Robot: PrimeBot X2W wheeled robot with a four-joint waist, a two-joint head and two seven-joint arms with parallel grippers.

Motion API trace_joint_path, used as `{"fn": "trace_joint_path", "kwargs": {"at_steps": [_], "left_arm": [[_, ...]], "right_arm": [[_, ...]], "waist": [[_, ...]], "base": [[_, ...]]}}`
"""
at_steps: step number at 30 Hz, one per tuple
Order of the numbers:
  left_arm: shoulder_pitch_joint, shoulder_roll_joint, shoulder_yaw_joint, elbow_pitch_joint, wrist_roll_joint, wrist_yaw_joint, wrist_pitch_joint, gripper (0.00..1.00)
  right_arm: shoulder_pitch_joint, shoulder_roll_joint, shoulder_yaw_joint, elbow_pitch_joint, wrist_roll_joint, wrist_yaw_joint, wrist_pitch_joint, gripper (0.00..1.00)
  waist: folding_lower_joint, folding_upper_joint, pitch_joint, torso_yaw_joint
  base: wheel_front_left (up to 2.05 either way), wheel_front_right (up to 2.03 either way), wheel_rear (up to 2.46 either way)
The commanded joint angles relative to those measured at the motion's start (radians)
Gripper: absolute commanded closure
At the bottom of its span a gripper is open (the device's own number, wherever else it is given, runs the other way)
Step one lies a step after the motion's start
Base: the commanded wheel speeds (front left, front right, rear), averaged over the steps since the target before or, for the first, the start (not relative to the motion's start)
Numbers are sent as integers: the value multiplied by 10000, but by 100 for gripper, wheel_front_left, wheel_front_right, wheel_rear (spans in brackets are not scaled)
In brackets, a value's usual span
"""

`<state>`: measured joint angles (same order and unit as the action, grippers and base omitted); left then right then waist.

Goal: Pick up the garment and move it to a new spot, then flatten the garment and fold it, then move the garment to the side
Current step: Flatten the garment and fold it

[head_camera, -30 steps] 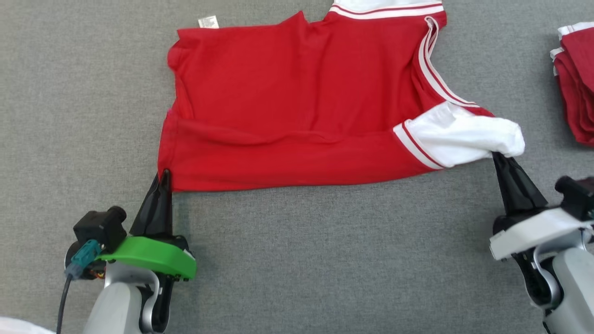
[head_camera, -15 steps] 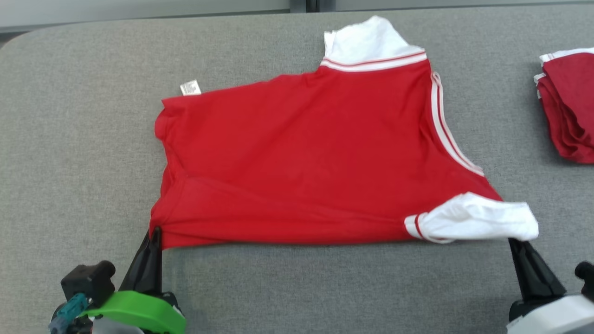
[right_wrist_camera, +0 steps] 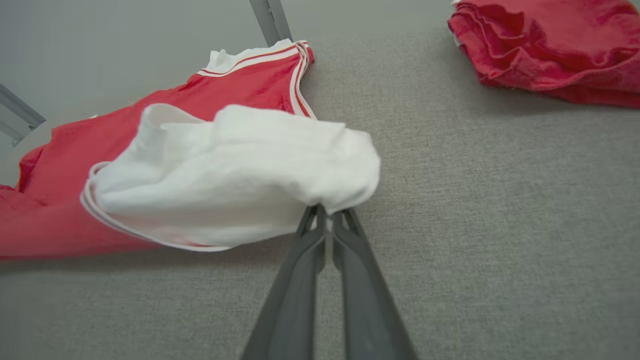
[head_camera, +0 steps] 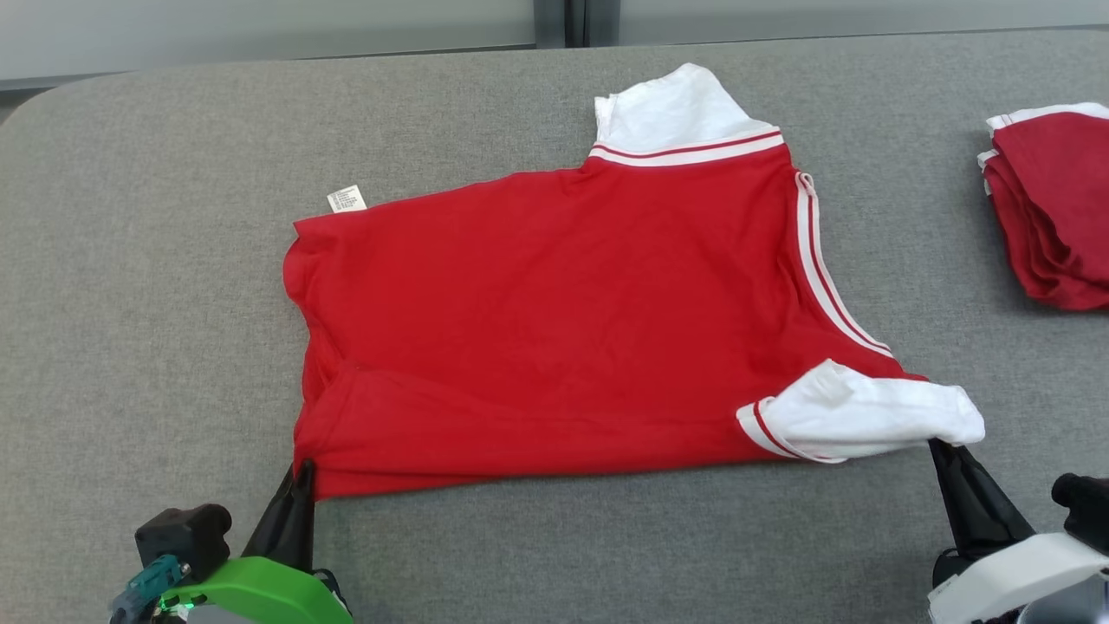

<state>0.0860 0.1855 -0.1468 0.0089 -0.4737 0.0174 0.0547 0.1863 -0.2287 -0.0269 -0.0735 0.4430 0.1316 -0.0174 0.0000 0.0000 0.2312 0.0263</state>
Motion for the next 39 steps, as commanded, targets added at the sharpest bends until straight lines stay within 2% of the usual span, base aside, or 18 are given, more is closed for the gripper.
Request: {"fn": "trace_joint_path", "kwargs": {"at_steps": [1, 8, 9, 10, 11, 12, 17, 23, 30, 39], "left_arm": [[-259, 4, 11, 170, 0, -72, -88, 100], [-831, -130, -77, 1102, -59, -279, -562, 100], [-934, -195, -94, 1191, -51, -309, -691, 71], [-998, -239, -128, 1306, -35, -323, -784, 8], [-1066, -271, -132, 1367, -31, -368, -924, 0], [-1150, -319, -115, 1434, -56, -381, -1084, 0], [-1401, -391, -91, 1406, 379, -163, -2102, 0], [-1539, -350, -6, 618, 1348, 492, -2975, 0], [-1258, -225, -28, -321, 1997, 928, -3062, 0], [-934, -122, -88, -480, 1954, 1075, -2730, 0]], "right_arm": [[-314, -50, 66, 242, 134, -20, -123, 100], [-1364, -285, 479, 1558, 412, -20, -569, 100], [-1503, -300, 519, 1689, 456, -20, -700, 100], [-1627, -331, 561, 1816, 435, -20, -843, 78], [-1703, -343, 623, 1896, 403, -20, -958, 39], [-1797, -357, 662, 1963, 339, -20, -1139, 0], [-2062, -414, 647, 2067, -229, -20, -1899, 0], [-2099, -205, 131, 1149, -1309, -18, -2331, 0], [-1818, 154, 105, -253, -2020, -18, -2212, 0], [-1443, 320, 24, -775, -2117, -18, -1793, 0]], "waist": [[0, 0, 83, 39], [0, 0, 427, 251], [0, 0, 469, 288], [0, 0, 494, 310], [0, 0, 513, 326], [0, 0, 530, 338], [0, 0, 485, 337], [0, 0, 282, 212], [0, 0, -67, 35], [0, 0, -327, -12]], "base": [[0, 0, 0], [0, 0, 0], [0, 0, 0], [0, 0, 0], [0, 0, 0], [0, 0, 0], [0, 0, 0], [0, 0, 0], [0, 0, 0], [0, 0, 0]]}}
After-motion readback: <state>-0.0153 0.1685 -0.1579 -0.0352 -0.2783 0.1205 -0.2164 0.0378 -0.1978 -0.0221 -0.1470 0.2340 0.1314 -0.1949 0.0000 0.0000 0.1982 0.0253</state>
